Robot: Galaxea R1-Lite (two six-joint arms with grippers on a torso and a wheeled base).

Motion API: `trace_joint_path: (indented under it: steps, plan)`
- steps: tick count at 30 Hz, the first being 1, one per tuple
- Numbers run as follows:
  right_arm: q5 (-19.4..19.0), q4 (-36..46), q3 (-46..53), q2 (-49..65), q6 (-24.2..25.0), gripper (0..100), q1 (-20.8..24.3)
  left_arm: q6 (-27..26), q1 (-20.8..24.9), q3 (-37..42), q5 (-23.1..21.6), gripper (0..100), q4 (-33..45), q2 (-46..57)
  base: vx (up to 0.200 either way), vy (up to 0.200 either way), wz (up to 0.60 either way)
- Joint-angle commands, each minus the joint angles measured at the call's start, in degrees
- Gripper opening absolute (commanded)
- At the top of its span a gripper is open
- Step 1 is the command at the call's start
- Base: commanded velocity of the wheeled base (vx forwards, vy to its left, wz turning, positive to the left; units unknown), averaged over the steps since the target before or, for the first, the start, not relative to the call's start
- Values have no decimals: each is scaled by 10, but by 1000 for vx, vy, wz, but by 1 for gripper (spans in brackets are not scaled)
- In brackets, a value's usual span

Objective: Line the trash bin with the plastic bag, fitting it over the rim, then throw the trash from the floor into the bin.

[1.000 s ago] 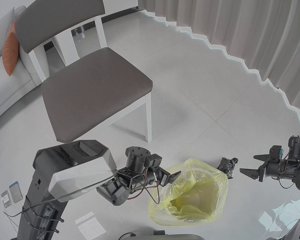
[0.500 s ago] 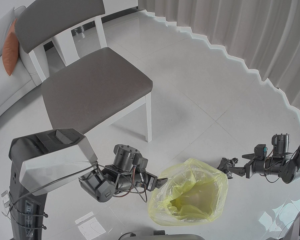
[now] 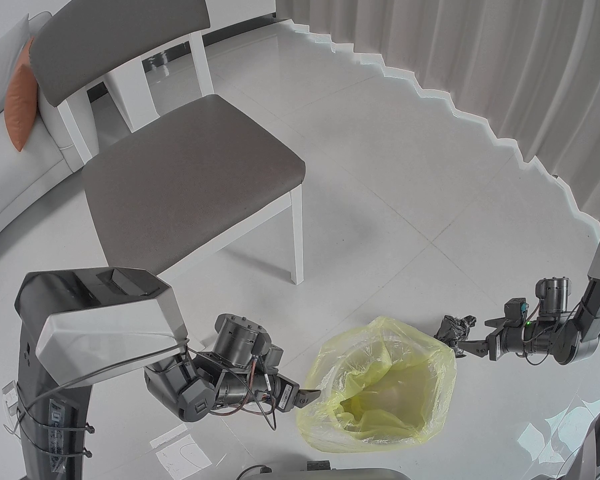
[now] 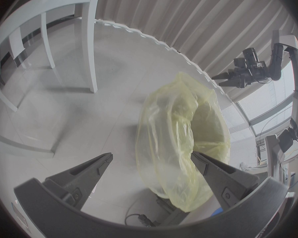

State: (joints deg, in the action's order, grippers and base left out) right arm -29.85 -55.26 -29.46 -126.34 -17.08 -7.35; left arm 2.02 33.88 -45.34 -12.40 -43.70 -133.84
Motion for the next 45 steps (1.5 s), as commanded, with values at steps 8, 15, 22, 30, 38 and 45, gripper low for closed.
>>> trace_joint_path:
  steps: [8, 15, 22, 30, 38, 45]
  plan:
    - [0, 0, 5, -1, -11, 100, 0, -2, 4, 2, -3, 100, -19, -43, 0, 0, 0]
    - [-1, 0, 14, 6, -15, 100, 0, 0, 12, 2, -13, 100, -27, -49, 0, 0, 0]
    - [-1, 1, 22, 20, -21, 100, 0, 6, 22, 22, -24, 100, -64, -51, 0, 0, 0]
    - [0, 3, 23, 21, -22, 100, -1, 6, 28, 14, -30, 0, -69, -61, 0, 0, 0]
    - [0, 11, 5, 9, -21, 100, 2, 6, 29, 13, -30, 0, -69, -58, 0, 0, 0]
    - [0, 12, -10, -14, -20, 100, 16, 6, 51, -12, -25, 0, -70, -78, 0, 0, 0]
